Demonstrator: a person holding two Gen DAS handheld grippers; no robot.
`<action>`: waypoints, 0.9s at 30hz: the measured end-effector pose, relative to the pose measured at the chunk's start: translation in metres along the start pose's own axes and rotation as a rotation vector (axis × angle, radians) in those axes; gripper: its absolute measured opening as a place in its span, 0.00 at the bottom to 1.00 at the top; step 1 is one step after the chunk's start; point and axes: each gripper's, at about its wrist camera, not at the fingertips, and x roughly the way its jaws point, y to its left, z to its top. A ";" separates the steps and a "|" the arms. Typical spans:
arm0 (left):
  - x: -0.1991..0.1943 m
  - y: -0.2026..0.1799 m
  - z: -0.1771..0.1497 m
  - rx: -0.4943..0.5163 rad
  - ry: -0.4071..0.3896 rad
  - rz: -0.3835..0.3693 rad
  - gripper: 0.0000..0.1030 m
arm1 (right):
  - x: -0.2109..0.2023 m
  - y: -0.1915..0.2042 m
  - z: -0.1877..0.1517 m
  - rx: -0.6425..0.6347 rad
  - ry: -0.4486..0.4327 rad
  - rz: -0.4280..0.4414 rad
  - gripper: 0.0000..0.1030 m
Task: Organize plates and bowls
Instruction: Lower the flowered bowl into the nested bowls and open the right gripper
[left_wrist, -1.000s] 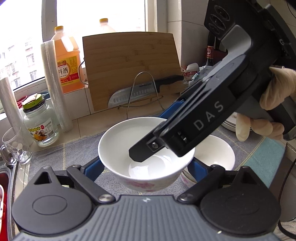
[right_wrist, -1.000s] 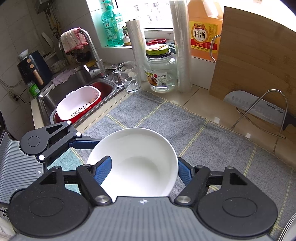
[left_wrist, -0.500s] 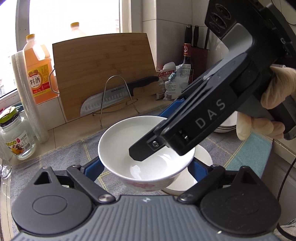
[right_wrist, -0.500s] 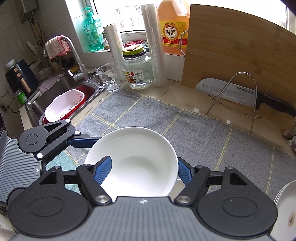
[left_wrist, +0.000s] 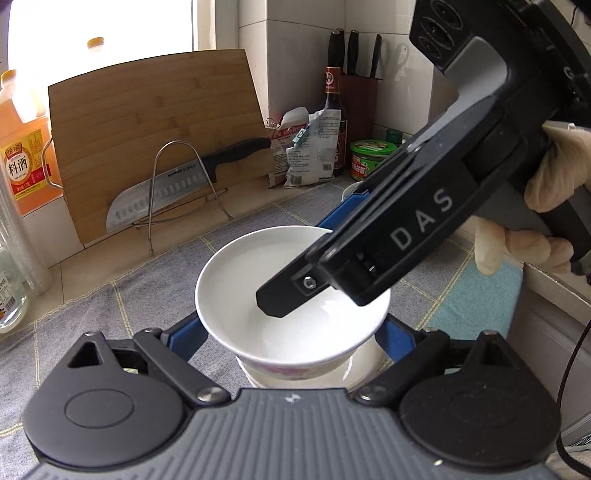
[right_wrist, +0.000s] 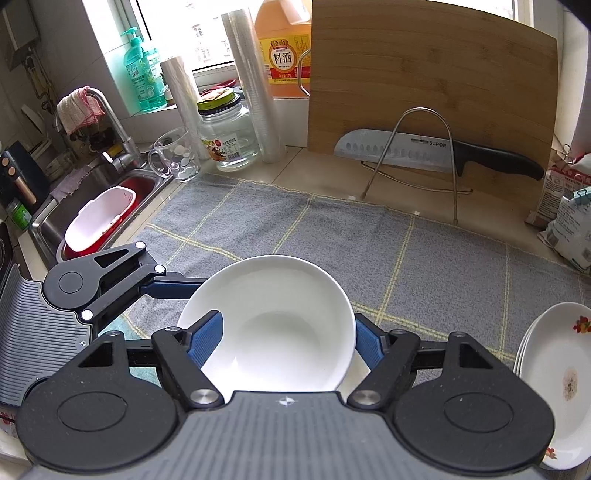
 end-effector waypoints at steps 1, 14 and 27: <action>0.003 0.000 0.000 0.001 0.004 -0.003 0.93 | 0.000 -0.002 -0.002 0.007 0.000 0.000 0.78; 0.020 -0.006 -0.004 0.000 0.051 -0.027 0.93 | 0.007 -0.015 -0.012 0.034 0.030 0.005 0.78; 0.025 0.000 -0.005 -0.024 0.067 -0.059 0.93 | 0.012 -0.018 -0.015 0.043 0.044 0.008 0.78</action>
